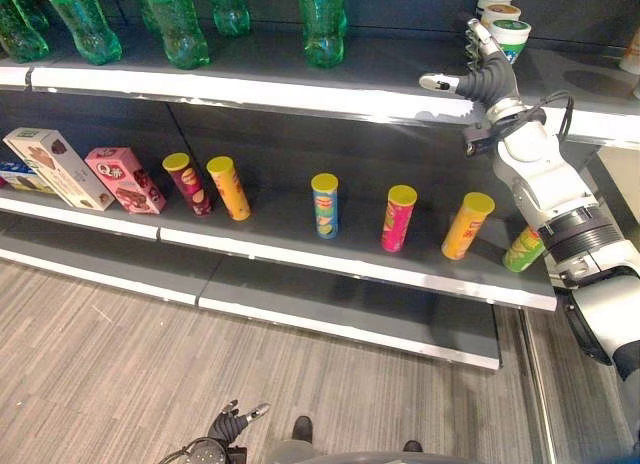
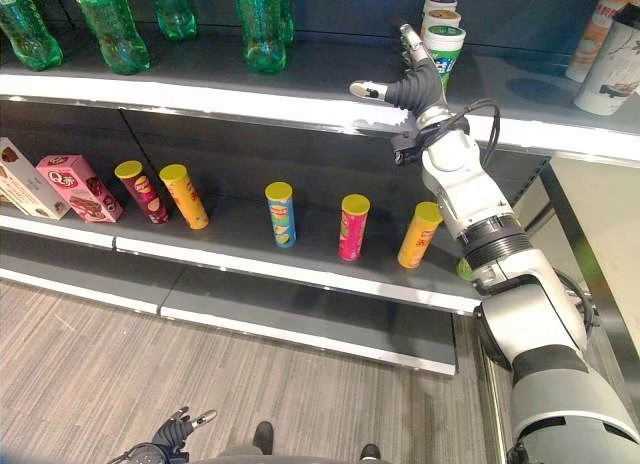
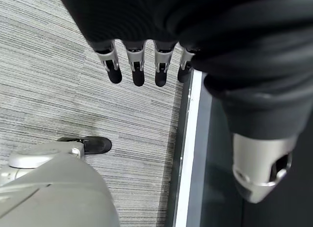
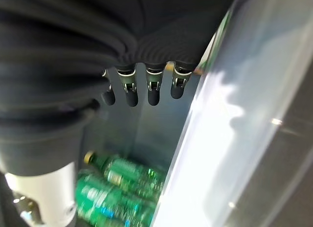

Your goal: Put the goods on the table back onto the shelves and tidy them up.

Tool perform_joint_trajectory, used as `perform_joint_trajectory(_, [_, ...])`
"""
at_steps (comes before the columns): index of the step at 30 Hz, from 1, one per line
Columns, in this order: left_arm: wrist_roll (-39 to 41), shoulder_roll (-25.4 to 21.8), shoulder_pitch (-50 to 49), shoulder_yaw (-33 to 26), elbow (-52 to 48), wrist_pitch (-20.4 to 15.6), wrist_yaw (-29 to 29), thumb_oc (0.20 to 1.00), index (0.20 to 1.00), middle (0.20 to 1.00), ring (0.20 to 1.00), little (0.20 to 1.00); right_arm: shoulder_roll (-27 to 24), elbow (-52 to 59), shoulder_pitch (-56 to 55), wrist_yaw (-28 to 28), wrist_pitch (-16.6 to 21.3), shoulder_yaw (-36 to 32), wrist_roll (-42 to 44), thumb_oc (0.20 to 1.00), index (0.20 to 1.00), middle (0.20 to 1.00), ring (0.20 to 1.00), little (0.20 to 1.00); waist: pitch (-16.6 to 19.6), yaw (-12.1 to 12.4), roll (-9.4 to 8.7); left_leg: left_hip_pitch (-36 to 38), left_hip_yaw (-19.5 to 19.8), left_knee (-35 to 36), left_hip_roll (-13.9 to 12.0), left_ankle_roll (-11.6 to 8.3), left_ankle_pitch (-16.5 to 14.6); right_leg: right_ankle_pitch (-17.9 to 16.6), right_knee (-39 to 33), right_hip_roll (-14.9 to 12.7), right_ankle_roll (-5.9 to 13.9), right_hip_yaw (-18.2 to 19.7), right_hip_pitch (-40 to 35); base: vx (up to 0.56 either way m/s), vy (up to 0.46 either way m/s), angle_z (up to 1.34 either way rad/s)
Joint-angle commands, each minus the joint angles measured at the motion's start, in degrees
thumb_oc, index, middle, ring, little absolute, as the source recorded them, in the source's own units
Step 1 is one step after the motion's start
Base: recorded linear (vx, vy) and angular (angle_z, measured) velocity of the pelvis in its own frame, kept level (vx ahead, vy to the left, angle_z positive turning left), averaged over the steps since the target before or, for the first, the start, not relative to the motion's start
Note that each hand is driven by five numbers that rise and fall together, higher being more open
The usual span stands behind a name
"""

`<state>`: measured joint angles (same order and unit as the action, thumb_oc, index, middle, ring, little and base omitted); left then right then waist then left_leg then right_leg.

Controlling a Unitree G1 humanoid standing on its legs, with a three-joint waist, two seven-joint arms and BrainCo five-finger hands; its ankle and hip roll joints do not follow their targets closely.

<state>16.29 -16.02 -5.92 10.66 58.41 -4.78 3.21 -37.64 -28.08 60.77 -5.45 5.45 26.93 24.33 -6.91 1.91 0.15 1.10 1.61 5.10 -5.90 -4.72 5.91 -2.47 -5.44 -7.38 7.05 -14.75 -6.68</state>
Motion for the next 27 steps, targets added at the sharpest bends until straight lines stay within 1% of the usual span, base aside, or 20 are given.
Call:
perform_joint_trajectory(1, [-1.14, -3.06, 3.63, 0.26, 0.49, -1.90, -0.15, 1.000, 1.000, 1.000, 1.000, 1.000, -3.74, 4.40, 3.96, 1.71, 5.09, 2.74, 3.43, 1.000, 1.000, 1.000, 1.000, 1.000, 0.22, 1.22, -2.91, 4.21, -3.52, -0.10, -1.55, -2.70, -8.00, 2.13, 0.44, -3.11, 2.75, 1.74, -0.55, 0.00, 0.000, 0.00])
perform_joint_trajectory(5, [-0.64, -3.02, 3.08, 0.19, -0.45, -2.26, -0.11, 1.000, 1.000, 1.000, 1.000, 1.000, -6.62, 10.64, 3.53, 1.02, 7.72, 0.44, 5.90, 1.000, 1.000, 1.000, 1.000, 1.000, 0.18, 1.24, -2.89, 3.98, -3.47, -0.10, -1.52, -2.70, -7.93, 2.06, 0.44, -3.10, 2.92, 1.58, -0.35, 0.00, 0.000, 0.00])
perform_joint_trajectory(7, [-0.56, -2.84, 2.90, -0.37, -0.62, -2.39, -0.06, 1.000, 1.000, 1.000, 1.000, 1.000, -8.57, 14.71, 2.77, 0.11, 9.59, -2.40, 6.40, 1.000, 1.000, 1.000, 1.000, 1.000, 0.27, 1.01, -2.89, 3.85, -3.53, -0.10, -1.51, -2.65, -7.97, 2.09, 0.44, -3.17, 3.02, 1.60, -0.27, 0.00, 0.000, 0.00])
perform_joint_trajectory(8, [-0.66, -2.86, 2.82, -0.55, -0.64, -2.45, 0.03, 1.000, 1.000, 1.000, 1.000, 1.000, -9.44, 16.88, 1.80, -0.44, 10.08, -3.99, 6.30, 1.000, 1.000, 1.000, 1.000, 1.000, 0.35, 0.99, -2.95, 3.85, -3.59, -0.10, -1.50, -2.62, -8.02, 2.10, 0.44, -3.19, 3.06, 1.58, -0.27, 0.00, 0.000, 0.00])
perform_joint_trajectory(9, [-0.66, -2.88, 2.82, -0.54, -0.65, -2.45, 0.03, 1.000, 1.000, 1.000, 1.000, 1.000, -9.44, 16.90, 1.76, -0.45, 10.06, -4.02, 6.30, 1.000, 1.000, 1.000, 1.000, 1.000, 0.36, 1.01, -2.96, 3.85, -3.60, -0.10, -1.50, -2.62, -8.02, 2.10, 0.44, -3.19, 3.06, 1.58, -0.26, 0.00, 0.000, 0.00])
perform_joint_trajectory(10, [-0.84, -2.66, 2.79, -0.80, -0.64, -2.50, 0.09, 1.000, 1.000, 1.000, 1.000, 1.000, -10.35, 18.94, 1.15, -0.92, 10.96, -5.70, 6.15, 1.000, 1.000, 1.000, 1.000, 1.000, 0.40, 0.78, -2.91, 3.86, -3.66, -0.10, -1.50, -2.58, -8.08, 2.09, 0.44, -3.22, 3.11, 1.55, -0.20, 0.00, 0.000, 0.00])
perform_joint_trajectory(11, [-1.07, -2.54, 2.69, -0.95, -0.61, -2.59, 0.19, 1.000, 1.000, 1.000, 1.000, 1.000, -11.17, 21.38, -0.35, -1.67, 11.67, -8.00, 5.86, 1.000, 1.000, 1.000, 1.000, 1.000, 0.49, 0.70, -3.00, 3.86, -3.63, -0.10, -1.45, -2.53, -8.15, 2.05, 0.44, -3.21, 3.17, 1.63, -0.11, 0.02, 0.040, -0.02])
perform_joint_trajectory(12, [-1.63, -2.14, 2.46, -1.39, -0.63, -2.76, 0.17, 1.000, 1.000, 1.000, 1.000, 1.000, -13.03, 25.79, -3.35, -2.29, 13.24, -12.35, 6.32, 1.000, 1.000, 1.000, 1.000, 1.000, 0.59, 0.20, -3.06, 3.76, -3.75, -0.10, -1.48, -2.48, -8.26, 2.04, 0.44, -3.21, 3.30, 1.76, 0.09, 0.02, 0.045, -0.01])
perform_joint_trajectory(13, [-1.85, -2.03, 2.40, -1.52, -0.59, -2.78, 0.16, 1.000, 1.000, 1.000, 1.000, 1.000, -14.03, 27.78, -5.18, -2.56, 14.06, -14.79, 6.51, 1.000, 1.000, 1.000, 1.000, 1.000, 0.66, -0.07, -3.12, 3.73, -3.82, -0.10, -1.46, -2.46, -8.31, 1.97, 0.44, -3.20, 3.36, 1.80, 0.22, 0.02, 0.052, 0.01])
perform_joint_trajectory(15, [-3.44, -1.85, 2.23, -2.60, 1.09, -3.02, -0.11, 1.000, 1.000, 1.000, 1.000, 1.000, -18.22, 33.88, -15.16, -1.77, 16.22, -25.06, 8.72, 1.000, 1.000, 1.000, 1.000, 1.000, 1.16, -1.08, -3.85, 3.70, -4.31, -0.10, -1.52, -2.34, -8.64, 1.65, 0.44, -3.18, 3.68, 2.37, 0.99, 0.02, 0.062, -0.05])
perform_joint_trajectory(16, [-3.77, -1.58, 2.04, -3.15, 1.19, -3.09, -0.31, 1.000, 1.000, 1.000, 1.000, 1.000, -19.17, 34.98, -17.58, -1.50, 16.77, -27.29, 9.40, 1.000, 1.000, 1.000, 1.000, 1.000, 1.13, -1.76, -3.91, 3.70, -4.56, -0.10, -1.51, -2.27, -8.77, 1.53, 0.44, -3.18, 3.83, 2.62, 1.26, 0.00, 0.083, -0.09])
perform_joint_trajectory(17, [-4.07, -1.68, 1.45, -3.66, 0.12, -3.38, -0.68, 1.000, 1.000, 1.000, 1.000, 1.000, -20.96, 36.75, -22.99, -1.17, 17.38, -32.42, 10.23, 1.000, 1.000, 1.000, 1.000, 1.000, 1.19, -2.47, -4.14, 3.61, -5.12, -0.10, -1.49, -2.07, -8.93, 1.29, 0.44, -3.21, 4.10, 3.25, 1.93, -0.01, 0.069, -0.11])
perform_joint_trajectory(18, [-4.35, -1.78, 1.13, -3.76, -0.25, -3.40, -0.96, 1.000, 1.000, 1.000, 1.000, 1.000, -21.38, 37.44, -25.71, -1.12, 17.83, -35.03, 10.64, 1.000, 1.000, 1.000, 1.000, 1.000, 1.18, -2.94, -4.27, 3.58, -5.45, -0.10, -1.42, -1.93, -9.08, 1.02, 0.44, -3.23, 4.22, 3.72, 2.35, -0.02, 0.081, -0.20])
perform_joint_trajectory(21, [-4.83, -2.27, 0.63, -4.40, -0.81, -3.63, -1.49, 1.000, 1.000, 1.000, 1.000, 1.000, -22.30, 38.55, -31.73, -1.47, 18.56, -41.51, 11.72, 1.000, 1.000, 1.000, 1.000, 1.000, 1.20, -4.18, -4.70, 3.60, -6.76, -0.10, -1.21, -1.51, -9.39, 0.21, 0.44, -3.46, 4.75, 5.54, 3.80, -0.02, 0.071, -0.50])
perform_joint_trajectory(23, [-4.91, -2.84, 0.35, -4.58, -1.15, -3.82, -1.73, 1.000, 1.000, 1.000, 1.000, 1.000, -21.19, 38.63, -34.11, -1.38, 19.51, -44.68, 13.70, 1.000, 1.000, 1.000, 1.000, 1.000, 1.06, -4.59, -5.01, 3.73, -7.72, -0.10, -0.86, -1.03, -9.66, -0.43, 0.44, -3.68, 5.10, 7.06, 4.74, -0.02, 0.104, -0.52])
perform_joint_trajectory(24, [-4.87, -3.38, -0.35, -4.77, -2.40, -4.11, -2.03, 1.000, 1.000, 1.000, 1.000, 1.000, -22.16, 37.64, -35.53, -2.19, 19.98, -46.67, 13.98, 1.000, 1.000, 1.000, 1.000, 1.000, 0.75, -5.31, -5.01, 3.92, -8.72, -0.10, -0.19, -0.38, -10.05, -1.22, 0.44, -4.01, 5.73, 8.61, 5.77, -0.03, 0.158, -0.57])
perform_joint_trajectory(25, [-4.94, -3.59, -0.41, -4.75, -2.74, -4.19, -2.19, 1.000, 1.000, 1.000, 1.000, 1.000, -22.16, 37.21, -36.07, -2.68, 20.01, -47.11, 13.81, 1.000, 1.000, 1.000, 1.000, 1.000, 0.59, -5.49, -4.99, 3.98, -9.24, -0.10, 0.21, -0.07, -10.25, -1.70, 0.44, -4.20, 5.95, 9.57, 6.45, -0.09, 0.289, -0.61])
perform_joint_trajectory(26, [-5.25, -4.47, -0.39, -4.59, -3.74, -4.41, -2.77, 1.000, 1.000, 1.000, 1.000, 1.000, -22.47, 35.54, -37.57, -2.91, 19.48, -48.40, 14.66, 1.000, 1.000, 1.000, 1.000, 1.000, -0.38, -7.00, -4.90, 3.91, -10.48, -0.10, 1.42, 0.82, -10.64, -3.51, 0.47, -4.94, 6.84, 11.82, 8.41, -0.07, 0.204, -0.62])
perform_joint_trajectory(27, [-5.26, -4.51, -0.38, -4.57, -3.75, -4.41, -2.79, 1.000, 1.000, 1.000, 1.000, 1.000, -22.49, 35.47, -37.61, -2.82, 19.51, -48.48, 14.76, 1.000, 1.000, 1.000, 1.000, 1.000, -0.33, -6.82, -4.95, 3.89, -10.64, -0.10, 1.47, 0.87, -10.66, -3.56, 0.47, -4.97, 6.89, 12.00, 8.54, -0.07, 0.218, -0.83])
